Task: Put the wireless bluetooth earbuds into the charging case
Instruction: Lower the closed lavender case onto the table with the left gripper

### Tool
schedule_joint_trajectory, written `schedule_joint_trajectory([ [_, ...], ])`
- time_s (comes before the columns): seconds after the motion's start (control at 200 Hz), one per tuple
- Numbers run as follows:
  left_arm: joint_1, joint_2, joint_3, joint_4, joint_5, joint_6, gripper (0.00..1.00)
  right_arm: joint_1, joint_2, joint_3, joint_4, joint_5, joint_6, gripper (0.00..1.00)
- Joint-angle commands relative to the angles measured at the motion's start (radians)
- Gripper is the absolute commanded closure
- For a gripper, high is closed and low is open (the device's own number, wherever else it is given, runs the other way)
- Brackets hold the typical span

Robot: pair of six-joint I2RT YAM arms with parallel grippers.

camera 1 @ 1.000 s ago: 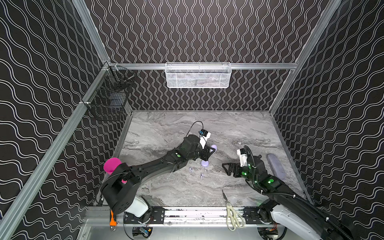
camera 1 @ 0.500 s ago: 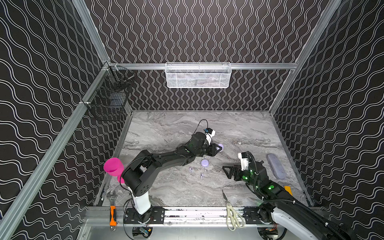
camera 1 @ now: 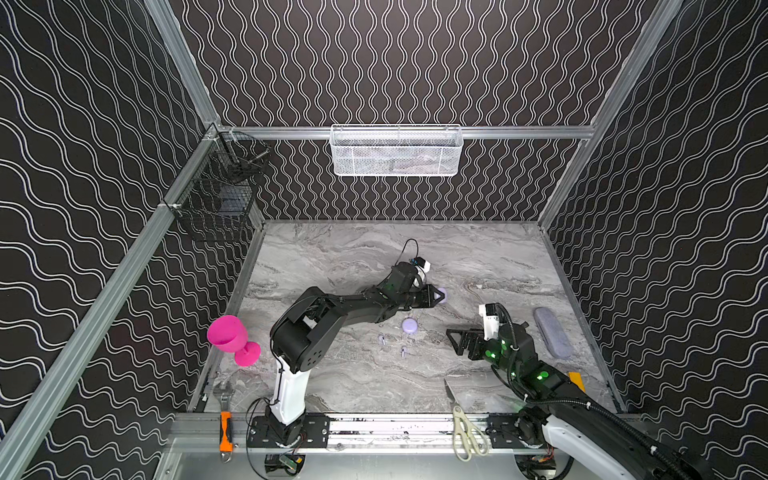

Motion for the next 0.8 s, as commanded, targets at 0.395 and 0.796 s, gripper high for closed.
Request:
schedule_joint_trajectory([
  [0.395,0.046,0.126,0.085,0.007,0.012,-0.057,0.82,-0.015,0.021,0.005,0.024,0.036,0.024,0.01],
  [0.796,0.082,0.189,0.128,0.01,0.059,-0.059,0.81,-0.02,0.03,0.007,0.024,0.031,0.025,0.01],
])
